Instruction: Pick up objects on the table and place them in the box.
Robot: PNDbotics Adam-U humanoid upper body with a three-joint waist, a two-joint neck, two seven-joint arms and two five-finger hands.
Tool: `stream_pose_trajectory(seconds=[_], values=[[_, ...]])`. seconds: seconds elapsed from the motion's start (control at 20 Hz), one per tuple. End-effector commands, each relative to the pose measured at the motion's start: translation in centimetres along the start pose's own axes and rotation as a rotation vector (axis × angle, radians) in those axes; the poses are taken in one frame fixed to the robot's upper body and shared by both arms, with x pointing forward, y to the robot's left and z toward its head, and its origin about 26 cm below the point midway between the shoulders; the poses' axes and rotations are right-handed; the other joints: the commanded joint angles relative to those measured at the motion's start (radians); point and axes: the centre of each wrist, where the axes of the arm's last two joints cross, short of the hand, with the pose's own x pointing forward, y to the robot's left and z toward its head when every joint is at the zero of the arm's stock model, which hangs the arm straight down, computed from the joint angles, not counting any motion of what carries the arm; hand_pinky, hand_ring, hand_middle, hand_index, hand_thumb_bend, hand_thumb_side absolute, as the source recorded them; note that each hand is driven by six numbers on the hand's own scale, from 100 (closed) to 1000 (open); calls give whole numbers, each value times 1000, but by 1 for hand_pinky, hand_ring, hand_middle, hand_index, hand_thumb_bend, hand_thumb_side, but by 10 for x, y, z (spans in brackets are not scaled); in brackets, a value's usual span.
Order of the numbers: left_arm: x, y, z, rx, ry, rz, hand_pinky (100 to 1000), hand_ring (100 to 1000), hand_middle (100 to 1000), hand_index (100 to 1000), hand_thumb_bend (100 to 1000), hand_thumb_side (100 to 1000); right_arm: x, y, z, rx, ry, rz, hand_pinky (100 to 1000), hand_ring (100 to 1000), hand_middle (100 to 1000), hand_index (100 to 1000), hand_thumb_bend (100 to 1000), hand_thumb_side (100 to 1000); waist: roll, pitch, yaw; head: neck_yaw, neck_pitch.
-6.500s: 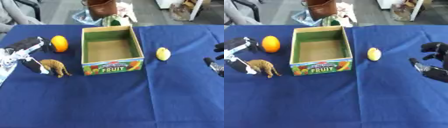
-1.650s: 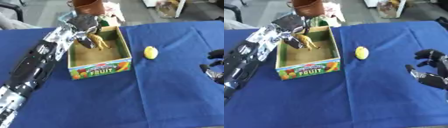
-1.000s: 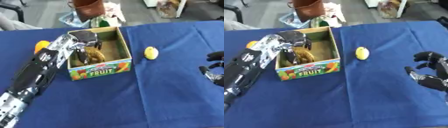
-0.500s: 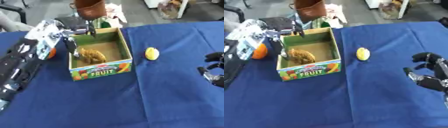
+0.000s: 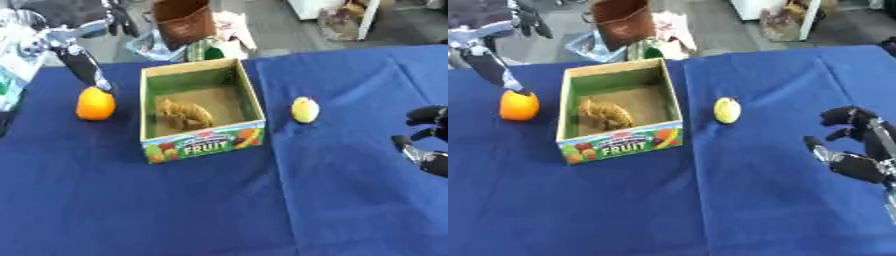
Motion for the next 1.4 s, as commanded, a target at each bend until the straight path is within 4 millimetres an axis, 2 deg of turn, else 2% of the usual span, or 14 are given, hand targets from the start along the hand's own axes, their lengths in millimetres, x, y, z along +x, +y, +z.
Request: stream_pose_trajectory(seconds=[0.05,0.35,0.85,1.4], values=[[-29,-6,1,-7,123,25,682,633,656,768,790,100,3,-14,-1,-7,-9,38,566,712,685,695,375,140,-6,-17,-1,-5,-12],[-48,-38,-12,-61,230,96,670,625,648,760,774,100,2,-13,0,-6,-5,33,566,712,685,695,372,141,-9,-15,-1,-7,-9],[-49,-75,-32,-152,290,134,676,645,674,762,771,100,2,-11,-1,-1,-8,28,566,713,685,696,369,141,-14,-12,-5,-5,-7],[-50,-100,-35,-27,433,148,680,673,714,766,787,100,4,-11,-2,-6,-15,25,565,713,685,696,365,141,-16,10,-18,-8,-16]])
